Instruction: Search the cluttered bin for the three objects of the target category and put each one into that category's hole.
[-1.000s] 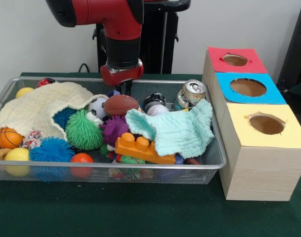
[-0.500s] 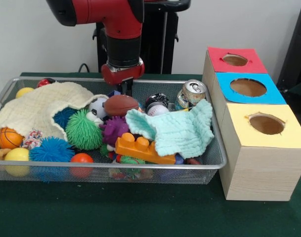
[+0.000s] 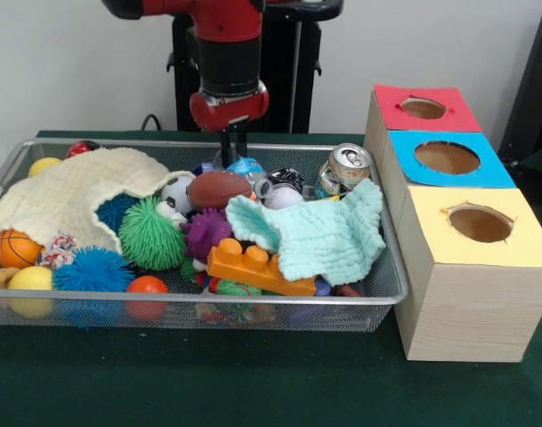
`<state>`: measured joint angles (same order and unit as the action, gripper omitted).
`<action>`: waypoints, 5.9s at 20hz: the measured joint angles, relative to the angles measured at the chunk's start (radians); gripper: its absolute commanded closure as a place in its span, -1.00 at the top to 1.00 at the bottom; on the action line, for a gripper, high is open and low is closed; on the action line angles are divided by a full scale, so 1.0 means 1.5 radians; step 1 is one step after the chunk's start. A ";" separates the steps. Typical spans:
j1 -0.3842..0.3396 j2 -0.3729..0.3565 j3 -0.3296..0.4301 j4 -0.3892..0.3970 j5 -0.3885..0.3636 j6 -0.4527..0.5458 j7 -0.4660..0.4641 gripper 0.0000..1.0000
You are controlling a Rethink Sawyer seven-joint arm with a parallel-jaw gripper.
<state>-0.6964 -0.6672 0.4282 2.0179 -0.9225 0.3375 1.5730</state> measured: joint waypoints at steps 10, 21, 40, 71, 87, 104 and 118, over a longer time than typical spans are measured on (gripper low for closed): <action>-0.061 -0.112 0.079 0.067 0.067 0.000 0.000 -1.00; -0.089 -0.240 0.158 0.106 0.163 0.031 0.000 -1.00; 0.129 -0.319 0.165 0.104 0.209 0.165 0.000 -1.00; 0.493 -0.221 -0.033 -0.192 0.115 0.435 0.054 -1.00; 0.601 -0.113 -0.125 -0.323 0.079 0.512 0.057 -1.00; 0.646 -0.033 -0.190 -0.397 0.074 0.612 0.057 -1.00; 0.658 -0.002 -0.208 -0.420 0.074 0.642 0.057 -1.00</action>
<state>0.2908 -0.6702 0.1161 1.3872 -0.8109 1.3005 1.6582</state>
